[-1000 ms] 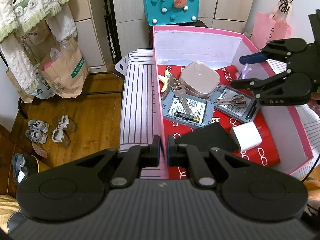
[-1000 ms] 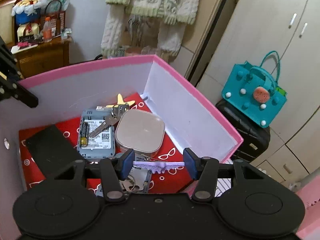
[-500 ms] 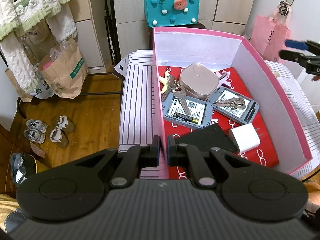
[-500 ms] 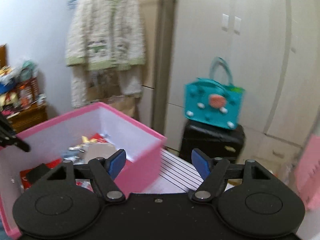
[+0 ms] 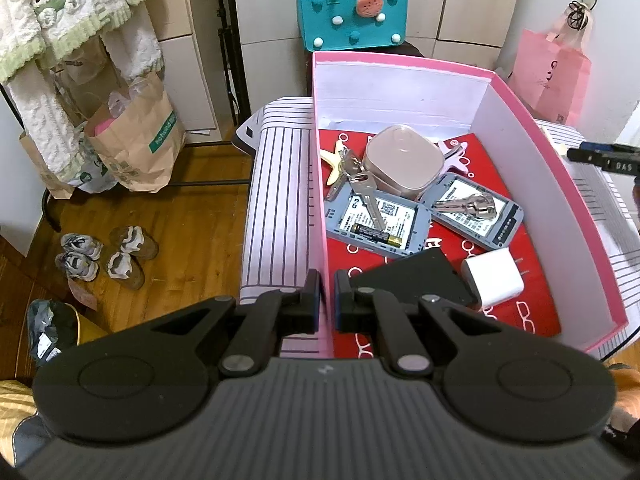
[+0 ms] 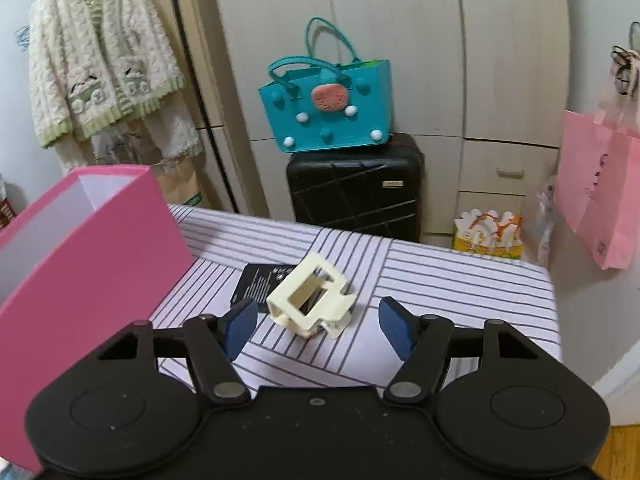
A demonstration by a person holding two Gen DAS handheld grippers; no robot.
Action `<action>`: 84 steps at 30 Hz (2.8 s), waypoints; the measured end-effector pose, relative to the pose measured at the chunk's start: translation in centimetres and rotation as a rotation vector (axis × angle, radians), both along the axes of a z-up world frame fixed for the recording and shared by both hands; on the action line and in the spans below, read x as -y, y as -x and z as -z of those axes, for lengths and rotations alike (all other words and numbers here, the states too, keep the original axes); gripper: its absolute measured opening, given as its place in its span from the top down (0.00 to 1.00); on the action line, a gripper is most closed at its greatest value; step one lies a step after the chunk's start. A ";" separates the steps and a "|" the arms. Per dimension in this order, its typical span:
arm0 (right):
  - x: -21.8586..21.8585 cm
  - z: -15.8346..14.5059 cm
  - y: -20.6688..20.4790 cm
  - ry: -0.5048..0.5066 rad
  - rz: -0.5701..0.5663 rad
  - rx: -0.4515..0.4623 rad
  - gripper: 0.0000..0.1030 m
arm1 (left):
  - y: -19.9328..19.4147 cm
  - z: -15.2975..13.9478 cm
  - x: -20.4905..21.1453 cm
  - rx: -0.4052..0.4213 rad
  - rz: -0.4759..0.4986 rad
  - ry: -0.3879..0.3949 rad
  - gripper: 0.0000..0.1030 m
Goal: Organize rigid objects
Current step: 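Grasp the cream plastic clip with the right tool and lift it, then carry the cream clip with the right tool into the box and release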
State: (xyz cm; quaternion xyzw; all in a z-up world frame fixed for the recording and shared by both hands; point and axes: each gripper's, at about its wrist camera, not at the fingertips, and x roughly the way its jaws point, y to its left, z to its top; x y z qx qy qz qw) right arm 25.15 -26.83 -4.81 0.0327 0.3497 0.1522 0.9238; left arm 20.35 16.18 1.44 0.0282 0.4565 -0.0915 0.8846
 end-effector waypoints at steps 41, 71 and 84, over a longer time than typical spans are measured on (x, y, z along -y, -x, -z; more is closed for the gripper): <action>-10.6 -11.1 7.3 -0.156 -0.340 0.108 0.42 | 1.1 -1.4 1.3 0.044 0.084 -0.121 0.96; -21.5 -9.7 6.0 -0.075 -0.610 -0.211 0.35 | 1.3 -1.7 0.9 0.034 0.105 -0.109 0.96; -12.1 -10.8 7.8 0.083 -0.306 0.112 0.29 | 0.4 -2.1 0.7 -0.030 0.112 -0.094 0.95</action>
